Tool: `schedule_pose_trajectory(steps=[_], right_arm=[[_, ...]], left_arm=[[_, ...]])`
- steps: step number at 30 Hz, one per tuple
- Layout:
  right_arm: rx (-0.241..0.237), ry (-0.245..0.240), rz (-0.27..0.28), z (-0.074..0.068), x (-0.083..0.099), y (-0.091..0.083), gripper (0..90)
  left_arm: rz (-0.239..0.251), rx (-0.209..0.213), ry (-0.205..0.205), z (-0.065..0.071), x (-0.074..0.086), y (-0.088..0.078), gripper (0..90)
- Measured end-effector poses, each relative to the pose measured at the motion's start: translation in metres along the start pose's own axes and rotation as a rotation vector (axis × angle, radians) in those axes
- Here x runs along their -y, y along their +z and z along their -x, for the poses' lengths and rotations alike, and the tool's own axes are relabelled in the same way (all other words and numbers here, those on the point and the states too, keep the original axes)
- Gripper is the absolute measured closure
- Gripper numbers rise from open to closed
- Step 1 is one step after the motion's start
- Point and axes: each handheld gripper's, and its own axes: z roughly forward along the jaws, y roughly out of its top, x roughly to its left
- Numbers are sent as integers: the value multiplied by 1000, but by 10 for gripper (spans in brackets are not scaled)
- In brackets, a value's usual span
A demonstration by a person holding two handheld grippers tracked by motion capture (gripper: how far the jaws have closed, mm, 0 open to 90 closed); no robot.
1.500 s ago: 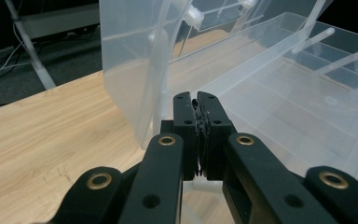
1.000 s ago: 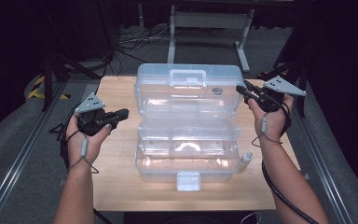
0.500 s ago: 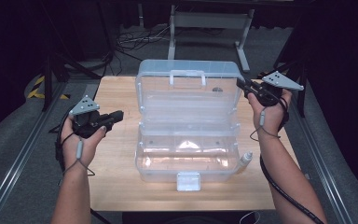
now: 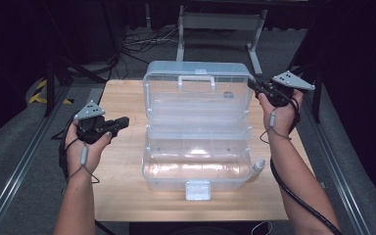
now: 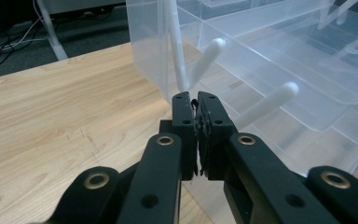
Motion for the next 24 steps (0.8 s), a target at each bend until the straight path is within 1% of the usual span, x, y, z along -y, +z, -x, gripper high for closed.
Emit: schedule_pose_trajectory(steps=[3, 6, 9, 14, 22, 24], right_arm=[[-1, -1, -3, 1, 0, 2, 802], [-3, 5, -7, 4, -1, 7, 807], [-6, 13, -9, 6, 0, 10, 810], [-14, 18, -13, 10, 0, 17, 818], [3, -6, -29, 13, 0, 26, 845], [2, -4, -34, 14, 0, 29, 847]], left_arm=[[-3, -4, -5, -2, 2, -1, 852], [-11, -20, -16, -6, 5, -2, 844], [-15, -27, -26, -9, 8, -2, 843], [-24, -27, -35, -13, 12, -2, 843], [-21, -34, -47, -15, 15, -5, 845], [-21, -35, -47, -16, 15, -6, 845]])
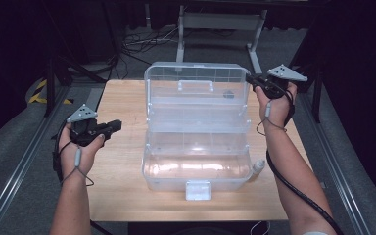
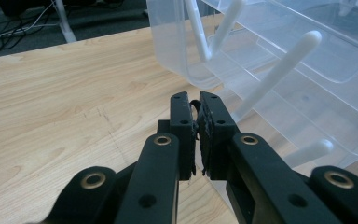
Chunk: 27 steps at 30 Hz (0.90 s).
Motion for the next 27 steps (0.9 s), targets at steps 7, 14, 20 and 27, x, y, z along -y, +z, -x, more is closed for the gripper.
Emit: schedule_pose_trajectory(steps=[7, 14, 20, 27], right_arm=[[0, 25, -6, 4, 3, 10, 848], [-3, 35, -14, 8, 5, 17, 847], [3, 38, -11, 9, 7, 22, 847], [4, 42, -3, 12, 12, 29, 845]], left_arm=[[-1, 0, -7, -2, 1, 0, 848], [-3, -1, -13, -5, 2, 1, 846], [-6, 0, -14, -6, 3, 2, 846], [-9, -2, -19, -8, 4, 2, 845]])
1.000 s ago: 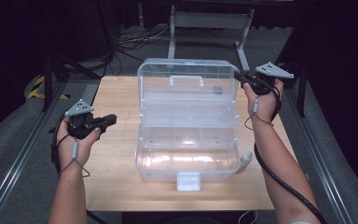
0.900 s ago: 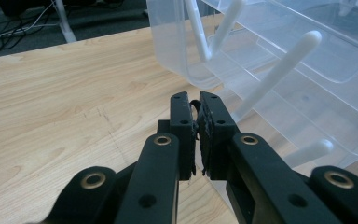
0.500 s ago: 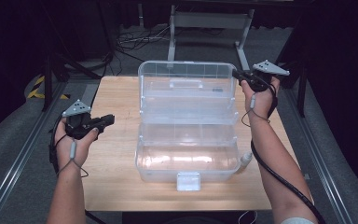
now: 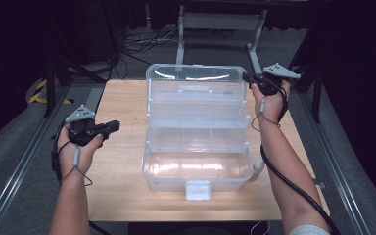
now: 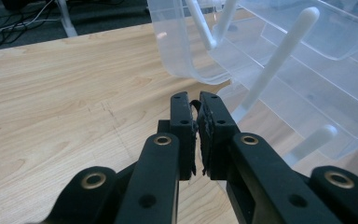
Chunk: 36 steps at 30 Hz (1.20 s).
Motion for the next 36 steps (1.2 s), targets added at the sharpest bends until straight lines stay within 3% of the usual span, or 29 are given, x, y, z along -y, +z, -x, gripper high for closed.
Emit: schedule_pose_trajectory(steps=[17, 36], right_arm=[[5, 17, 9, 5, 9, 13, 840], [4, 37, -42, 14, 18, 32, 839]], left_arm=[[-2, 5, -14, -3, 2, 2, 845], [-14, 30, -34, -6, 5, 7, 832]])
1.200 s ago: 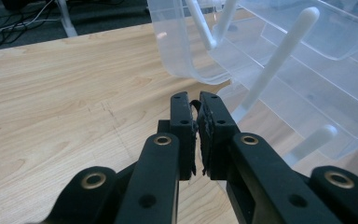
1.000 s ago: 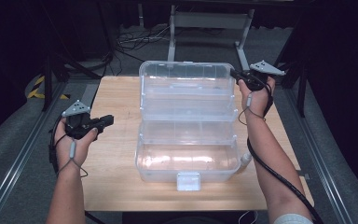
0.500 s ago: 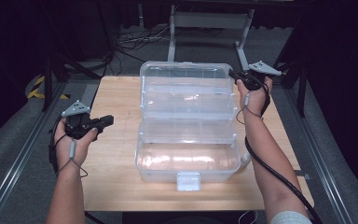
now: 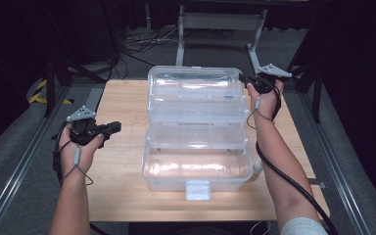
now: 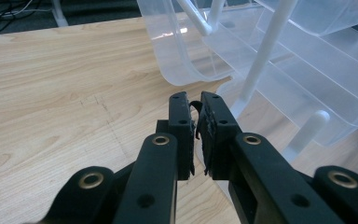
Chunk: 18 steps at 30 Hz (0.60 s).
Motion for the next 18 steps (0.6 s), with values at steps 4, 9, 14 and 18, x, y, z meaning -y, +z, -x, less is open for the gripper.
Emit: schedule_pose_trajectory(steps=[4, 9, 14, 18], right_arm=[[-1, 4, -6, 1, 2, 3, 839], [7, 3, -22, 2, 4, 8, 838], [13, 5, -35, 3, 8, 13, 838], [18, 1, -47, 5, 11, 18, 838]], left_arm=[[4, 1, -1, 0, 1, 0, 832], [5, 2, -4, -1, 1, -2, 829], [7, 1, -9, -2, 2, -2, 831], [6, 2, -10, -2, 2, -2, 833]])
